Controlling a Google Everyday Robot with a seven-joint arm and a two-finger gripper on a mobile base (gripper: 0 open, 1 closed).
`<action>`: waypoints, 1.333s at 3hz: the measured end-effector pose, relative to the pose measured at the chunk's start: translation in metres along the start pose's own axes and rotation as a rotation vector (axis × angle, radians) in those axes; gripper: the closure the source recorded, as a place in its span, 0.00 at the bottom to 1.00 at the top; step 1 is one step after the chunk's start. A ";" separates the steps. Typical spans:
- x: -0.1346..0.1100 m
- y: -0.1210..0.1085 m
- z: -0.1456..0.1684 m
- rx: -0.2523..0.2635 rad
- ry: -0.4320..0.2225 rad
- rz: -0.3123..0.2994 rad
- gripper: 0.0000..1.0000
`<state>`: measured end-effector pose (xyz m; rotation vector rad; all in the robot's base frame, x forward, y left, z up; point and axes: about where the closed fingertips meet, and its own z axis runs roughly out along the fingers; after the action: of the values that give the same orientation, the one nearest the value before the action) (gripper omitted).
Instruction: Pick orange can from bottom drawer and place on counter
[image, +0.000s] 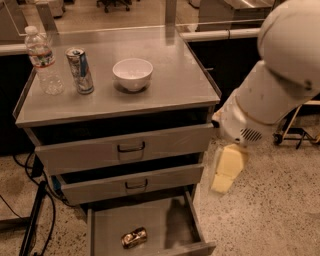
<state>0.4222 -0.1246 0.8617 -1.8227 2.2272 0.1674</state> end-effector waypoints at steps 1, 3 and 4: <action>-0.013 0.017 0.041 -0.060 -0.009 0.003 0.00; -0.014 0.023 0.058 -0.084 -0.031 0.014 0.00; -0.022 0.037 0.128 -0.167 -0.093 0.004 0.00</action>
Offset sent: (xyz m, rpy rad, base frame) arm -0.0076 0.0237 -0.0326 0.0196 0.0498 0.0122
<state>0.4064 -0.0640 0.7422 -1.8519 2.2115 0.4417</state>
